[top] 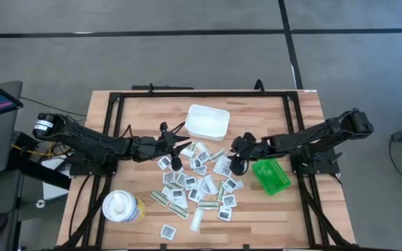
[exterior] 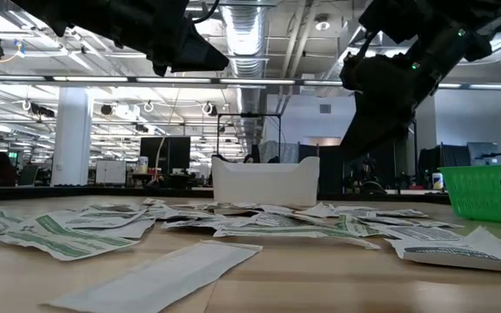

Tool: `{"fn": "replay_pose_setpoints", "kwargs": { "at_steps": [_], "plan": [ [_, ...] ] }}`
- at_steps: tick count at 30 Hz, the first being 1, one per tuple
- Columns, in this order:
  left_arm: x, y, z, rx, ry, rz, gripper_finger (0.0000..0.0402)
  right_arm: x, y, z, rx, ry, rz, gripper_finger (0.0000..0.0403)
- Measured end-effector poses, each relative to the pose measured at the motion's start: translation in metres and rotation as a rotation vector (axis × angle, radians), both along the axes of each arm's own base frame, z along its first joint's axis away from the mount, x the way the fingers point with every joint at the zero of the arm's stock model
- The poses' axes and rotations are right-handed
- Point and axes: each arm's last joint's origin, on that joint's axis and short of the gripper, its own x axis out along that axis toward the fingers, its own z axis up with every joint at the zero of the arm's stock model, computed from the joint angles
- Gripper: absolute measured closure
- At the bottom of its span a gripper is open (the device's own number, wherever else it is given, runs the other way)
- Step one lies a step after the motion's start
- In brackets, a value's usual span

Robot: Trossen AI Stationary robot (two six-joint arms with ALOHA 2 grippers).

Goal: Pick & Place First Aid Supplies
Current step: Put the bandage pack into the green bin

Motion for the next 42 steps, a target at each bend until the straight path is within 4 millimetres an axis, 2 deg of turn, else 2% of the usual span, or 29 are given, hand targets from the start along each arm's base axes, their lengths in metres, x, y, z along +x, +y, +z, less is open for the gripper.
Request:
{"fn": "replay_pose_setpoints", "kwargs": {
  "at_steps": [7, 12, 31, 42],
  "plan": [
    [0.000, 0.000, 0.000, 0.000, 0.000, 0.000, 0.0316, 0.006, 0.001, -0.012, -0.041, 0.039, 0.040, 0.0256],
    [0.000, 0.000, 0.000, 0.000, 0.000, 0.000, 0.0316, 0.008, -0.007, -0.012, -0.063, 0.037, 0.036, 0.0253],
    [0.000, 0.000, 0.000, 0.000, 0.000, 0.000, 0.0316, 0.014, -0.006, -0.024, -0.072, 0.054, 0.053, 0.0259],
    [0.000, 0.000, 0.000, 0.000, 0.000, 0.000, 0.0316, 0.015, -0.013, -0.031, -0.028, 0.055, 0.045, 0.0260]
  ]
}}
